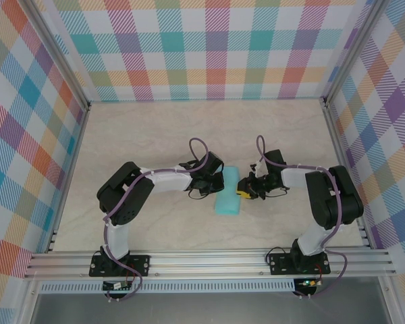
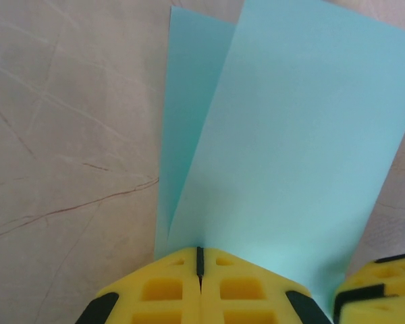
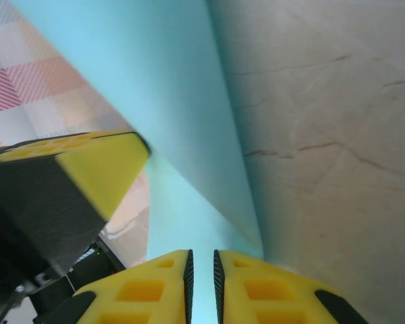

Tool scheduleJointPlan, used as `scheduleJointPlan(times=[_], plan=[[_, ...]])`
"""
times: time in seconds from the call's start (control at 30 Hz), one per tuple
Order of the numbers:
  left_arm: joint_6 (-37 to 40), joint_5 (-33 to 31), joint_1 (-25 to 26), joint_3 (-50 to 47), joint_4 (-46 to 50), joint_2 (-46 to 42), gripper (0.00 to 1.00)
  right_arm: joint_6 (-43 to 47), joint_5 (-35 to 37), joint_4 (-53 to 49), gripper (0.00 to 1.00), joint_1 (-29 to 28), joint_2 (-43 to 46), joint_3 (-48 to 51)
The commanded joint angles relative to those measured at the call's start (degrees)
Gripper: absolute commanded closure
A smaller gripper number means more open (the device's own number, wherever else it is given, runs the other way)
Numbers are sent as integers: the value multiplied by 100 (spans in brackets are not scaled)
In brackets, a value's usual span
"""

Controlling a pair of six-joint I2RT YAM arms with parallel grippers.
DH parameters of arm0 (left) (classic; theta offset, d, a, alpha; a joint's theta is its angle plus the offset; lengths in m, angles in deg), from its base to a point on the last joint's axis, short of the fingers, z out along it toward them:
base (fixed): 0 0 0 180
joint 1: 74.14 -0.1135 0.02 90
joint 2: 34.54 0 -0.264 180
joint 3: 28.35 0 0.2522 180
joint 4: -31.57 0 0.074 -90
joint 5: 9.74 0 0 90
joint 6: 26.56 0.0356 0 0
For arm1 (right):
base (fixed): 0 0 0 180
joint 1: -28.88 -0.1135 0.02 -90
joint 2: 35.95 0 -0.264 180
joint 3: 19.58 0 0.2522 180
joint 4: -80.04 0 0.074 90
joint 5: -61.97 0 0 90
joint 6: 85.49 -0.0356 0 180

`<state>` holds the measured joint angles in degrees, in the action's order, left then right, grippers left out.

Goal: Fold a paper plane with a square sheet of paper (pick it up from the middle)

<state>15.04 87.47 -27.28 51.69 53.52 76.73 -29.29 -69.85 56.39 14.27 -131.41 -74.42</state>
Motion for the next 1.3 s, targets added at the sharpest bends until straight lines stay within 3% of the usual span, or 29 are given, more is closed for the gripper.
scheduleJointPlan(times=[0.0,0.3,0.67,1.07,1.27], plan=[[74,-180,65,-45,556,149,100,65,-391,110,81,28,376,-83],[75,-167,70,-37,566,150,100,99,-553,356,82,26,-191,-95],[94,-175,64,-32,612,142,100,471,266,-114,83,21,-598,87],[98,-132,63,19,611,165,100,600,182,-178,83,-118,635,192],[99,-123,70,19,610,159,100,580,154,224,85,-340,720,424]])
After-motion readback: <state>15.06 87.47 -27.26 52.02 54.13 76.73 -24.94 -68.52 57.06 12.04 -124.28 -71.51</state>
